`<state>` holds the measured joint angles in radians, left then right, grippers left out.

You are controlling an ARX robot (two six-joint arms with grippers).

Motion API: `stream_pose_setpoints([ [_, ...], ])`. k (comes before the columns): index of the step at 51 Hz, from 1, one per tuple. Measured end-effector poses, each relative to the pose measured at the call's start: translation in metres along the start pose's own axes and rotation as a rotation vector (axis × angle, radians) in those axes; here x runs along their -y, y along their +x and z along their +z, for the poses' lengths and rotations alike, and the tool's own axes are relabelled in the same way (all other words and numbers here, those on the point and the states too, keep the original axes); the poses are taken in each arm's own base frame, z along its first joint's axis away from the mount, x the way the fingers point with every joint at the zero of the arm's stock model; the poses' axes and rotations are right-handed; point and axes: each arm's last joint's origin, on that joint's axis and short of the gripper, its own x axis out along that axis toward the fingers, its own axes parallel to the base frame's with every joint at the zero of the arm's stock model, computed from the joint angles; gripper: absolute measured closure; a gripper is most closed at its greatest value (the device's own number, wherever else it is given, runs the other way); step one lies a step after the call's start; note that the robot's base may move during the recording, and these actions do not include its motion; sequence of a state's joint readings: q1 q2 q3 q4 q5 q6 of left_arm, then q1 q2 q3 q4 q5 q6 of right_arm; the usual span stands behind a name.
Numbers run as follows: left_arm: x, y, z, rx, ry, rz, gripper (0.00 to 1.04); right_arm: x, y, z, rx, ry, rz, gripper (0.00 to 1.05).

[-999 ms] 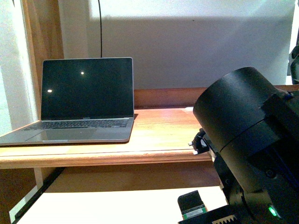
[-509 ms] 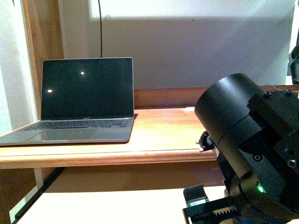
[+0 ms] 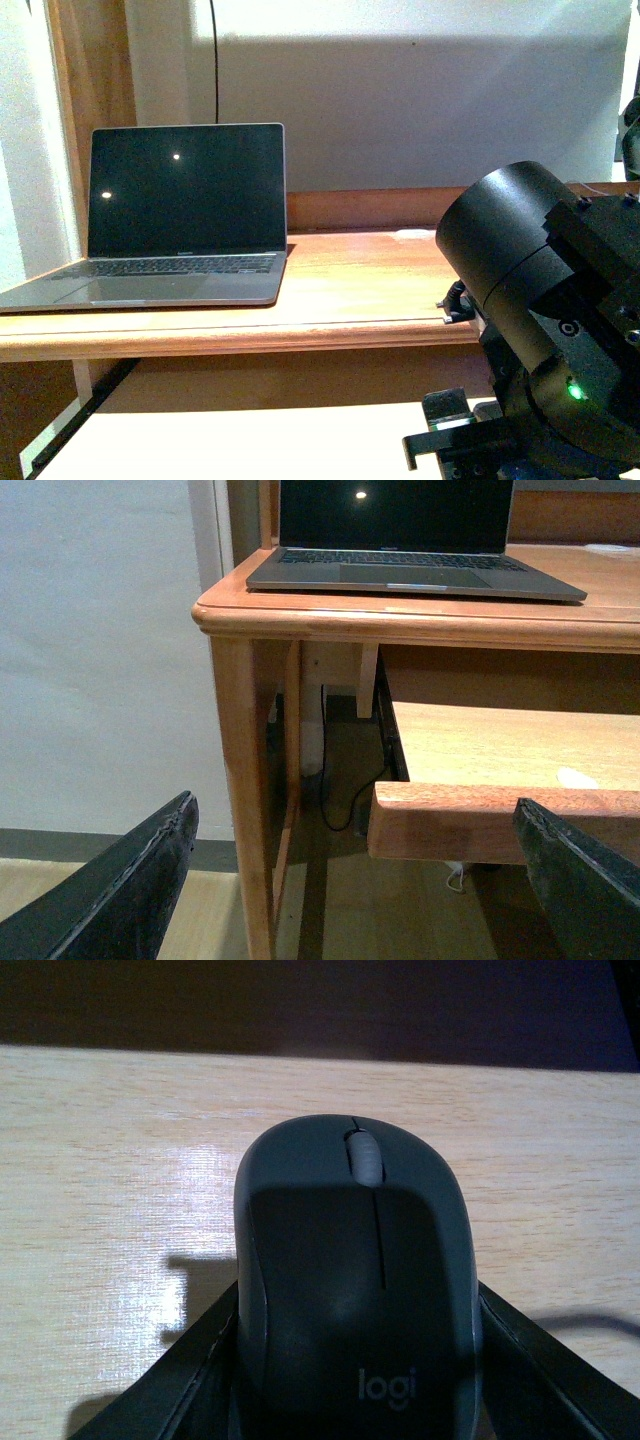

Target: Place mouse

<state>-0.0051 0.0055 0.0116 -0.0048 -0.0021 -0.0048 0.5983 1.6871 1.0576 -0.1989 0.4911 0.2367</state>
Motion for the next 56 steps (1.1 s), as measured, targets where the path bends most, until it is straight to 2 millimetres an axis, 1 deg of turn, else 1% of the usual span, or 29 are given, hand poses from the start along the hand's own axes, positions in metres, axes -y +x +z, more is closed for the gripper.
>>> stream_pose_setpoints([
  [3, 0.000, 0.000, 0.000, 0.000, 0.000, 0.000, 0.08, 0.000, 0.000, 0.001, 0.000, 0.005, 0.004, 0.48],
  [12, 0.000, 0.000, 0.000, 0.000, 0.000, 0.000, 0.08, 0.007, -0.003, 0.004, -0.010, 0.024, 0.024, 0.48],
  [16, 0.000, 0.000, 0.000, 0.000, 0.000, 0.000, 0.08, 0.017, -0.009, 0.009, 0.000, 0.049, 0.038, 0.48],
  [23, 0.000, 0.000, 0.000, 0.000, 0.000, 0.000, 0.08, 0.045, -0.029, 0.024, 0.046, 0.115, 0.051, 0.48],
  [29, 0.000, 0.000, 0.000, 0.000, 0.000, 0.000, 0.08, 0.071, -0.051, 0.034, 0.085, 0.161, 0.056, 0.48],
  [35, 0.000, 0.000, 0.000, 0.000, 0.000, 0.000, 0.08, 0.080, -0.068, 0.040, 0.112, 0.176, 0.067, 0.48],
  [39, 0.000, 0.000, 0.000, 0.000, 0.000, 0.000, 0.08, 0.079, -0.080, 0.046, 0.136, 0.177, 0.075, 0.48],
  [42, 0.000, 0.000, 0.000, 0.000, 0.000, 0.000, 0.08, 0.072, -0.092, 0.056, 0.165, 0.173, 0.077, 0.48],
  [44, 0.000, 0.000, 0.000, 0.000, 0.000, 0.000, 0.08, 0.067, -0.095, 0.060, 0.172, 0.169, 0.078, 0.48],
  [50, 0.000, 0.000, 0.000, 0.000, 0.000, 0.000, 0.08, 0.050, -0.098, 0.073, 0.181, 0.165, 0.081, 0.48],
  [56, 0.000, 0.000, 0.000, 0.000, 0.000, 0.000, 0.08, 0.026, -0.094, 0.090, 0.174, 0.172, 0.061, 0.48],
])
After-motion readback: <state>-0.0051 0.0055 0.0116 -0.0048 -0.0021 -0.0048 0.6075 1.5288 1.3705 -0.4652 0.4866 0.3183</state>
